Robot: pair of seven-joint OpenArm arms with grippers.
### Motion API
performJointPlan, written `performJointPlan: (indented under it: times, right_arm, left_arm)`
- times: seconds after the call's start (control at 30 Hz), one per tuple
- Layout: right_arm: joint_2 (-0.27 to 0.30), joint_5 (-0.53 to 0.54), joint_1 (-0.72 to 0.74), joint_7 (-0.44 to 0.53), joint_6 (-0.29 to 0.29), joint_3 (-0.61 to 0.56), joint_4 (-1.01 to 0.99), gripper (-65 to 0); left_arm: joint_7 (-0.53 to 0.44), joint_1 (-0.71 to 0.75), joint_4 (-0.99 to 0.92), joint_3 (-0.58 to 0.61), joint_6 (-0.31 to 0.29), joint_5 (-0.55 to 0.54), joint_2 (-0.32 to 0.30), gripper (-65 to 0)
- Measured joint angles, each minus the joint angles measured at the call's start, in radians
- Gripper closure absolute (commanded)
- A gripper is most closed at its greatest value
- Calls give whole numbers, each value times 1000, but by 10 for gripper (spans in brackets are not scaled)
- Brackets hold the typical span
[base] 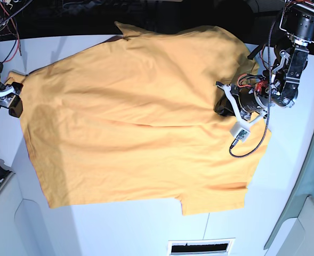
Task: Layout the t-shirt on the table in an organized manner, then fold the t-shirt properly
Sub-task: 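Pull the sleeve edge outward with the right gripper to flatten the shirt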
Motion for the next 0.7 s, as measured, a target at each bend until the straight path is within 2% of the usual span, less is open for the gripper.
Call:
performJointPlan:
  times: [0.13,0.23,0.47,0.63,0.7]
  right_arm:
    - [0,-82,-3,0,-93,-14,0,-447]
    - [3,-102,-25,3,-117,1,0,-447]
    - [3,-58,-102,24,-123,4,-61,-447]
    - [3,-8,-99,136,-118,3,-206,-446]
    - [3,23,-95,153,-86,3,-261,-445]
  left_arm:
    - [0,-2,0,0,0,10,0,-121]
    - [0,-1,0,0,0,10,0,-121]
    - [0,-2,0,0,1,16,-3,-121]
    - [0,-1,0,0,0,16,-3,-121]
    - [0,-1,0,0,1,16,-4,-121]
